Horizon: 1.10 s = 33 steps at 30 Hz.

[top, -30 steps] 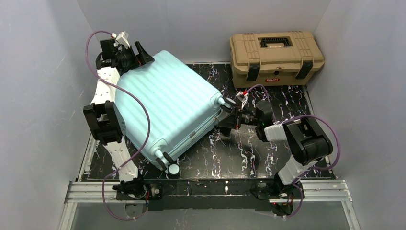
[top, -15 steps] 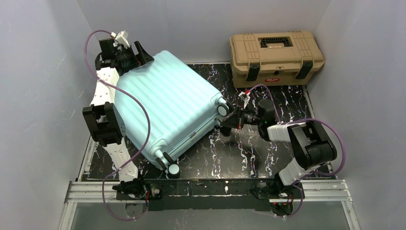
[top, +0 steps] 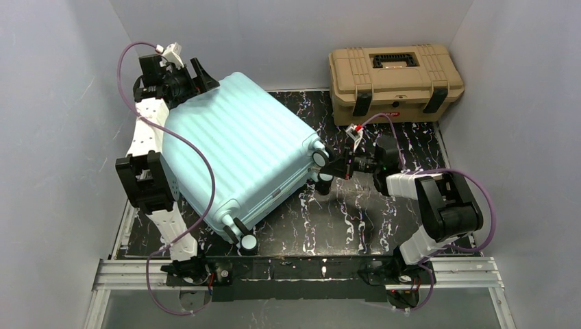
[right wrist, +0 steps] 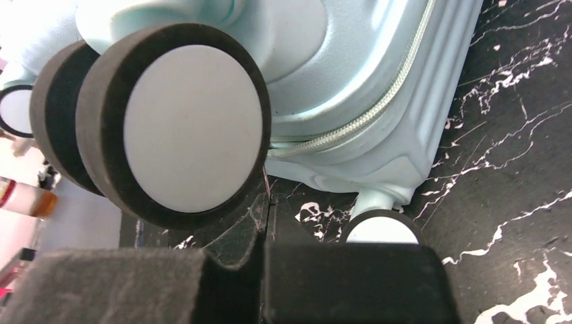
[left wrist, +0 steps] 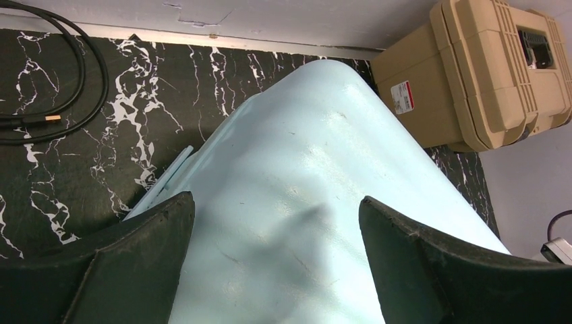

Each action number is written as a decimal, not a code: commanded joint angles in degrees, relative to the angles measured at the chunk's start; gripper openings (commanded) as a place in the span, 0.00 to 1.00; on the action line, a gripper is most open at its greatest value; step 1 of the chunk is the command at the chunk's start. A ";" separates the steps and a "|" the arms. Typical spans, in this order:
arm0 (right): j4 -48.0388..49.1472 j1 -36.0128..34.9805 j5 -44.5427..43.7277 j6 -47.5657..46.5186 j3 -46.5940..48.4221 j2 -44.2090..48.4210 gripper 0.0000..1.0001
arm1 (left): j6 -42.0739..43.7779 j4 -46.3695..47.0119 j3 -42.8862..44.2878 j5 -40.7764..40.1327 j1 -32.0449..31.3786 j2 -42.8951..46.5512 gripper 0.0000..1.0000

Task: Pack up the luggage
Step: Zip the luggage at the center of the board.

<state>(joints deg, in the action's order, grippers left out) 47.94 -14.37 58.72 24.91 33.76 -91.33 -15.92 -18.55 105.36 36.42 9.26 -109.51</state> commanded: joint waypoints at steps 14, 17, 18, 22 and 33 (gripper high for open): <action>20.97 -5.78 -3.73 4.61 2.75 -7.86 0.38 | -1.76 -10.99 -3.43 6.29 -1.61 8.25 0.89; 27.49 -5.86 -2.45 8.28 2.02 -8.56 0.43 | -1.74 -10.99 -3.65 6.38 -1.70 8.35 0.89; 30.42 -5.83 -1.86 9.55 1.85 -9.00 0.44 | -1.83 -10.94 -3.71 6.33 -1.62 8.40 0.89; 34.92 -5.84 -0.09 10.84 0.07 -8.57 0.54 | -2.02 -10.70 -3.86 6.42 -1.65 8.48 0.89; 32.76 -8.27 -2.33 7.25 1.92 -11.19 0.58 | -2.63 -9.94 -4.67 6.45 -1.65 8.75 0.89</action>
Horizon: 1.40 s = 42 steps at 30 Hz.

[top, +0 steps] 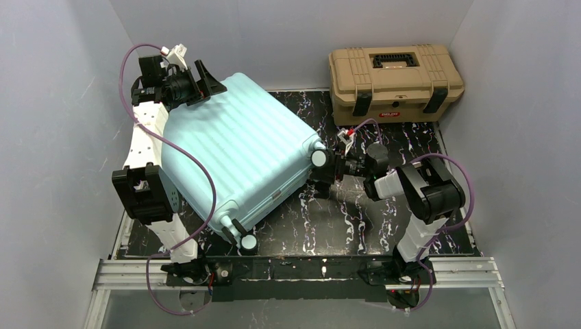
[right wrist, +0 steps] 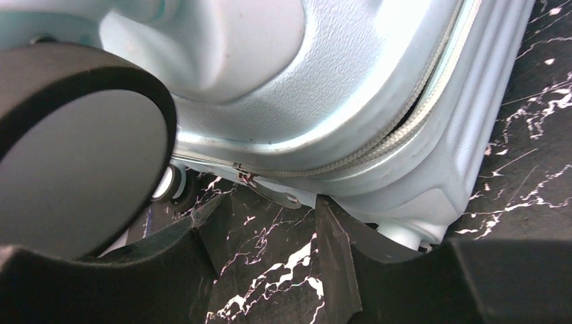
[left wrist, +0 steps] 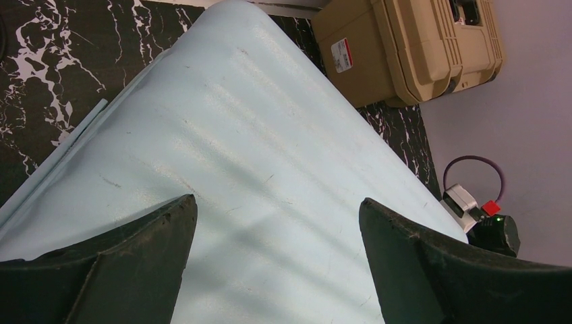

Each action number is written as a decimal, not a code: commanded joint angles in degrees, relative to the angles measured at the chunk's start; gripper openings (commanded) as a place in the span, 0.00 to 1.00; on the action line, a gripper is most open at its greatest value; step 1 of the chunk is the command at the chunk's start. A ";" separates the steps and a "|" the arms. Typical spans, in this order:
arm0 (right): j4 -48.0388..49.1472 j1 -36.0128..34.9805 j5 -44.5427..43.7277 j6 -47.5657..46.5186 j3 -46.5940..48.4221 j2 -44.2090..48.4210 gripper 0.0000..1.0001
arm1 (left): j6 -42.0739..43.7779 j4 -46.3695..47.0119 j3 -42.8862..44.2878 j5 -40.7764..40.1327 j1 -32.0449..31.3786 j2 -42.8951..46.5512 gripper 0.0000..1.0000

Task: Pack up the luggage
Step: Zip the luggage at the center of the board.

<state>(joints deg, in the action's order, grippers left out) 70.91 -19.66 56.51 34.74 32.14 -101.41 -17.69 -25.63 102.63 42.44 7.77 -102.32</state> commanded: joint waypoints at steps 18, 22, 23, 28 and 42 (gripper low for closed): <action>31.14 -2.24 -0.45 11.53 5.61 -7.77 0.07 | -0.61 -1.71 -4.91 -1.83 -0.65 -0.98 0.88; 26.69 -0.99 -1.22 9.76 5.14 -6.61 0.01 | -0.60 -1.71 -5.21 -1.83 -0.68 -0.28 0.88; 23.96 -0.75 -1.66 8.06 4.82 -5.74 0.01 | -0.59 -1.75 -5.26 -1.83 -0.65 -0.06 0.88; 2.46 0.06 -2.34 5.95 3.84 0.66 0.01 | 0.12 -2.76 -5.22 -1.97 -0.67 1.27 0.88; -50.97 1.91 -2.34 5.95 15.56 6.45 0.01 | 2.42 -5.34 -5.17 -1.04 -0.69 8.73 0.88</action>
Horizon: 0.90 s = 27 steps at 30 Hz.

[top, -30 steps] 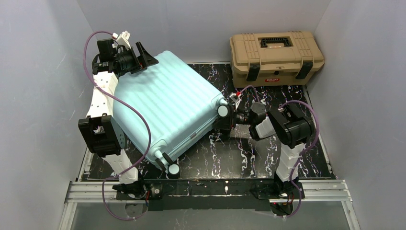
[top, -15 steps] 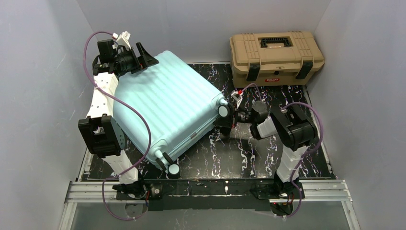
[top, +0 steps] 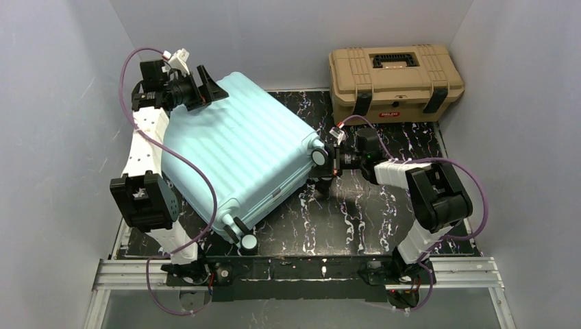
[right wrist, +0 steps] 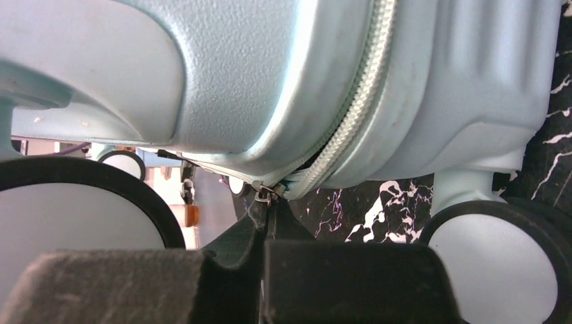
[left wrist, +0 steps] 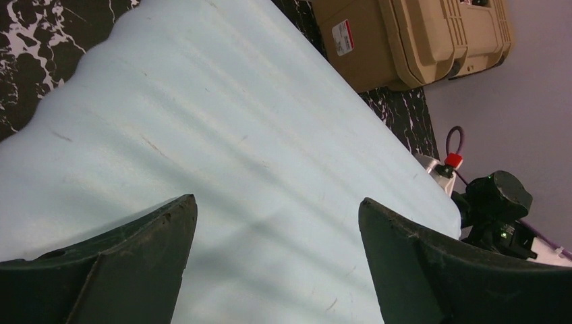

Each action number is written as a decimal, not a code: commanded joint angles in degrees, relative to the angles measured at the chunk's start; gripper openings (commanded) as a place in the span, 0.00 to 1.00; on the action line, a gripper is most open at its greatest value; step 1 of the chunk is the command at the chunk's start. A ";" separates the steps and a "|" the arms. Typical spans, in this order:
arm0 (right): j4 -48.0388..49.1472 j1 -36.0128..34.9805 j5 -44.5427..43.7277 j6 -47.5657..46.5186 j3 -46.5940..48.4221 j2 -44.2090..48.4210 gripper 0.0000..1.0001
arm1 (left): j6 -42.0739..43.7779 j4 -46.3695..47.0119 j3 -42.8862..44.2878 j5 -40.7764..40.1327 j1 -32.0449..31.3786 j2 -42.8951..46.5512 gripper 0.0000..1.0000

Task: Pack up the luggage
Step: Zip the luggage at the center of the board.

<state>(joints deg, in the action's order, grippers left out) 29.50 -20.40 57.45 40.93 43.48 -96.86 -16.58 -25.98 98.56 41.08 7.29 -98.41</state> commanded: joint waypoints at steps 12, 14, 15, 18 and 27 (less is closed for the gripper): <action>-15.64 3.00 -3.28 -0.23 7.45 2.59 0.01 | 15.03 -8.30 -2.96 10.18 -2.18 20.08 0.92; -14.95 2.96 -3.28 -0.23 7.41 2.55 0.01 | 23.51 -12.84 -4.21 13.61 -4.80 23.03 0.92; -14.89 3.00 -3.28 -36.17 7.51 2.48 0.01 | 29.07 -16.72 -4.55 14.70 -6.20 24.36 0.93; -14.74 3.12 -3.28 -41.69 7.63 2.29 0.01 | 48.86 -32.87 -4.16 14.11 -14.29 27.23 0.98; -16.05 3.86 -3.28 -44.31 8.23 1.94 0.01 | 68.89 -56.40 -7.83 -1.02 -32.12 30.18 0.98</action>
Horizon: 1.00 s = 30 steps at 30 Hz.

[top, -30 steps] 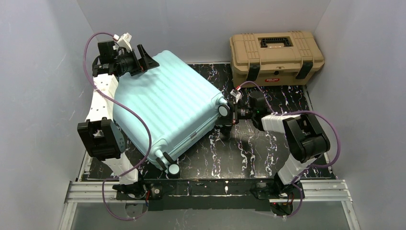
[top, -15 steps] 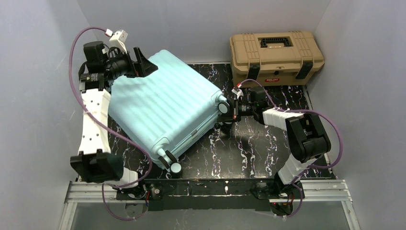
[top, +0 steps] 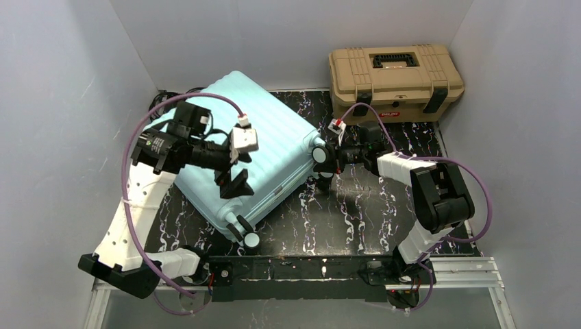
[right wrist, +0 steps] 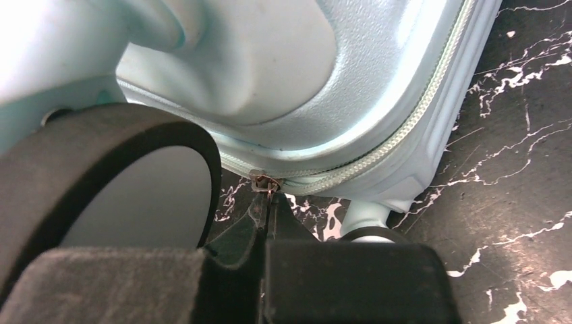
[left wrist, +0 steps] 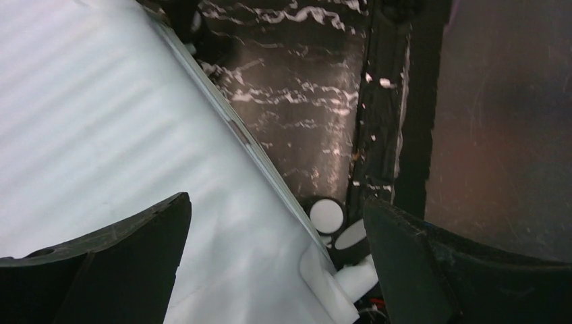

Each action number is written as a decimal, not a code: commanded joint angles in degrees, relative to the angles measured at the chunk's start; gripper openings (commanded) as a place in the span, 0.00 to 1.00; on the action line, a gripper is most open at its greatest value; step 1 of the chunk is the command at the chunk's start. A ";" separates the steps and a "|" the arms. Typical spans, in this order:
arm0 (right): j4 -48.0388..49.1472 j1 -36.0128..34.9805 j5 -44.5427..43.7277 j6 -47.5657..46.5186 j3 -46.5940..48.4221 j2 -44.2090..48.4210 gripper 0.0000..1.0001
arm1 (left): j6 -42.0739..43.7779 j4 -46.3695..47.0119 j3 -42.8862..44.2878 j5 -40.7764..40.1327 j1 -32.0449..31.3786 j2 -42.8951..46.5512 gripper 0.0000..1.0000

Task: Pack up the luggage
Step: Zip the luggage at the center of the board.

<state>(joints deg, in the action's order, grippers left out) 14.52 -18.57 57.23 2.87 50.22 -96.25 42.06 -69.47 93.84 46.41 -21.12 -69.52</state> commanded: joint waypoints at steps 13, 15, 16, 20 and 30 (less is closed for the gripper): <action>0.73 3.16 -40.37 -7.21 0.08 1.23 0.01 | 0.90 -5.06 -12.53 -8.00 -12.82 3.32 0.95; 0.94 3.43 -40.26 -7.31 0.04 1.41 0.01 | 1.62 -5.33 -13.41 -10.53 -13.77 2.55 0.94; 1.05 3.59 -40.15 -7.35 0.05 1.61 0.01 | 2.13 -5.65 -13.91 -11.43 -14.31 2.35 0.93; 1.21 4.30 -39.55 -7.19 -0.25 2.34 0.01 | 3.77 -6.38 -13.88 -9.06 -15.00 3.80 0.93; 1.54 5.67 -38.82 -6.70 -0.23 1.81 0.01 | 8.60 -11.19 -19.81 -14.30 -17.73 4.11 0.91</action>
<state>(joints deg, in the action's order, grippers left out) 16.91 -18.35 33.17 -1.32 50.13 -93.69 47.97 -74.65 78.04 37.89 -37.36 -65.28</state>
